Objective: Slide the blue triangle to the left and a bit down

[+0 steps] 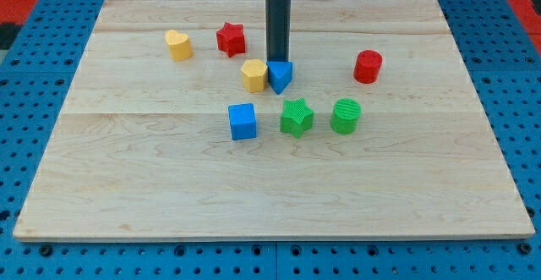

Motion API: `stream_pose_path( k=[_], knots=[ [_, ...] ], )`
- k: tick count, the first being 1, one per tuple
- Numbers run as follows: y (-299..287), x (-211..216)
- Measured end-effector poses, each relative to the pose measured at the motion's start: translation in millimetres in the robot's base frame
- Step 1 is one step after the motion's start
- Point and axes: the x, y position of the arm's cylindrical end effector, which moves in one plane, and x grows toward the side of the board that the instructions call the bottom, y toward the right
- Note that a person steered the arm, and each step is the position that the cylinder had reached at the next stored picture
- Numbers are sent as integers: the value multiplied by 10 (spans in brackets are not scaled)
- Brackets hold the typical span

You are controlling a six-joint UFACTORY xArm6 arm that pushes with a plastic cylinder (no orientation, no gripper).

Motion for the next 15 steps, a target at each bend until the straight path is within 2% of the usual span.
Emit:
stream_pose_path(
  k=[2, 3, 4, 5, 11, 13, 15],
  knots=[
    [136, 156],
    [599, 178],
    [709, 343],
    [499, 450],
    [-746, 429],
    [-1068, -7],
    [-1178, 147]
  ],
)
